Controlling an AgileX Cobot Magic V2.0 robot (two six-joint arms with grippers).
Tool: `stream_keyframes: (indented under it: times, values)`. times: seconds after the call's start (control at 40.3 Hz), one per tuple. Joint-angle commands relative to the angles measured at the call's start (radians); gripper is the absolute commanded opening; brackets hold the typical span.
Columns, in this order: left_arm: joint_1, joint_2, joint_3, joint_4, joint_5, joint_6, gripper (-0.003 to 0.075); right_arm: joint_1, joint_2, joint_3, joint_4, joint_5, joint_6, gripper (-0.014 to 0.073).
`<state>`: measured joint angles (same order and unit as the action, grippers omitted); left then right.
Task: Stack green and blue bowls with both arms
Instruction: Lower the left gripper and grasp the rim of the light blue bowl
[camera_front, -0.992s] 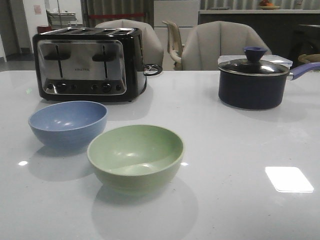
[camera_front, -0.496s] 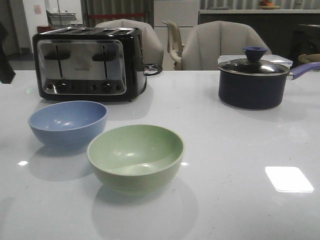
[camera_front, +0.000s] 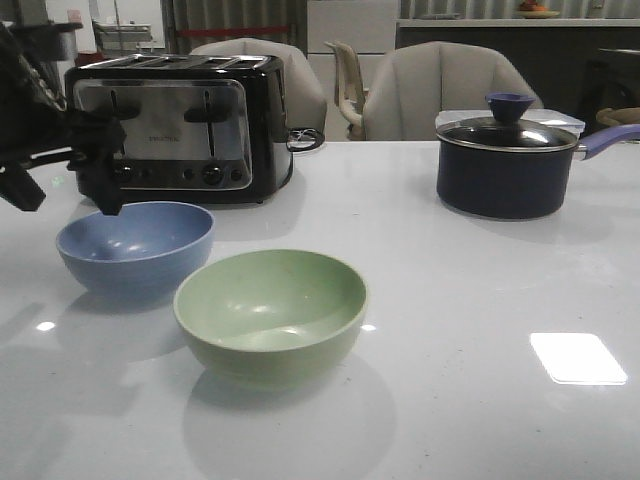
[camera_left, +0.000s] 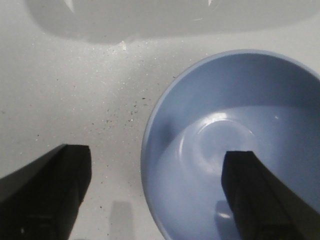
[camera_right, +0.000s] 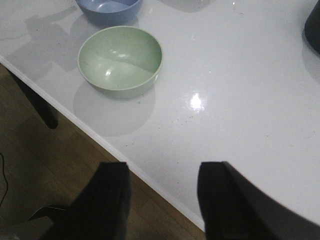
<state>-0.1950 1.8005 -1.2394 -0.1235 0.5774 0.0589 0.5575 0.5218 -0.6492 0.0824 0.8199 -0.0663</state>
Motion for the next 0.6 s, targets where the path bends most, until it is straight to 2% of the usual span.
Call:
stream_keyframes:
  times: [0.0,0.273,0.347,0.57]
  values:
    - [-0.007,-0.002,-0.048,-0.009,-0.057,-0.004,0.0585,-0.001,0.002,-0.024,-0.005,-0.069,-0.009,0.0433]
    - [-0.007,0.066,-0.053,-0.007,-0.081,-0.004,0.0568,-0.001,0.002,-0.024,-0.005,-0.069,-0.009,0.0433]
    - [-0.007,0.073,-0.053,-0.007,-0.079,-0.004,0.0512,-0.001,0.002,-0.024,-0.005,-0.069,-0.009,0.0433]
    - [-0.007,0.073,-0.053,-0.007,-0.079,-0.004,0.0251,-0.001,0.002,-0.024,-0.005,-0.069,-0.009,0.0433]
